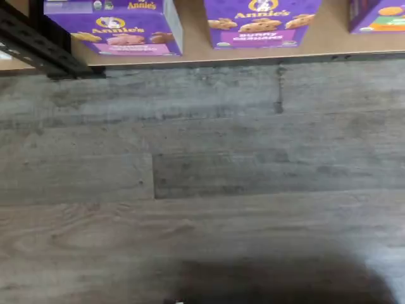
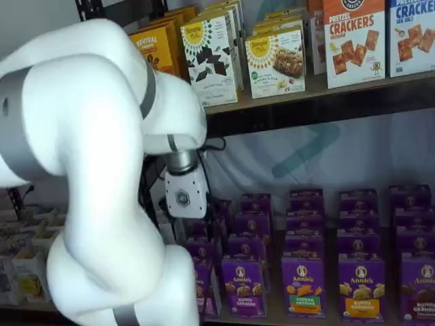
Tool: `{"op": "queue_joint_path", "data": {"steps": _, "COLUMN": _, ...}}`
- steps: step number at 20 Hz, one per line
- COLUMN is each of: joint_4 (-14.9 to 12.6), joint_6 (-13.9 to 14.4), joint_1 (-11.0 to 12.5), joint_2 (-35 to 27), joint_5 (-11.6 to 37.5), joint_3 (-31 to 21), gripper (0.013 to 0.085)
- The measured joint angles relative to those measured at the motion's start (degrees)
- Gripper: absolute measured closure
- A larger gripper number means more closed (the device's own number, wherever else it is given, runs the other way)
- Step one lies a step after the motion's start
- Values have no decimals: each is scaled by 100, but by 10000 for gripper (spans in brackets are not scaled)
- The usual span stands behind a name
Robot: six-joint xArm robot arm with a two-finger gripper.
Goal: Pick up the purple box with a pink patch in the middle, on the bottom shelf, the first box from the left
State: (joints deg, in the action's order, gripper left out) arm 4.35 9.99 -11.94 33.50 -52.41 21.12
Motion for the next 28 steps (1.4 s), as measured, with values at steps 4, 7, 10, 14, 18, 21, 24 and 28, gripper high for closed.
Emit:
{"op": "queue_joint_path", "data": {"steps": 4, "joint_4": 11, "joint_6": 76, "joint_1": -120, "joint_2": -472, "joint_5": 577, "joint_3": -150, "gripper": 130}}
{"op": "queue_joint_path", "data": {"steps": 7, "joint_4": -58, "joint_6": 184, "joint_1": -201, "joint_2": -903, "joint_5": 948, "joint_3": -170, "gripper": 130}}
{"op": "queue_joint_path", "data": {"steps": 10, "joint_4": 55, "joint_6": 135, "joint_1": -266, "joint_2": -1342, "joint_5": 1413, "joint_3": -188, "gripper": 130}}
{"op": "queue_joint_path", "data": {"steps": 14, "joint_4": 428, "joint_6": -126, "joint_1": -355, "joint_2": -2004, "joint_5": 2007, "joint_3": -115, "gripper": 130}}
{"op": "queue_joint_path", "data": {"steps": 18, "joint_4": 486, "joint_6": -125, "joint_1": -452, "joint_2": -2620, "joint_5": 2548, "joint_3": 21, "gripper": 130}}
{"op": "queue_joint_path", "data": {"steps": 21, "joint_4": 281, "joint_6": 146, "joint_1": -567, "joint_2": -3062, "joint_5": 2864, "joint_3": 195, "gripper": 130}}
{"op": "queue_joint_path", "data": {"steps": 24, "joint_4": 353, "joint_6": 196, "joint_1": -700, "joint_2": -3421, "joint_5": 3063, "joint_3": 393, "gripper": 130}}
{"op": "queue_joint_path", "data": {"steps": 28, "joint_4": 337, "joint_6": 341, "joint_1": -833, "joint_2": -3875, "joint_5": 3162, "joint_3": 739, "gripper": 130}}
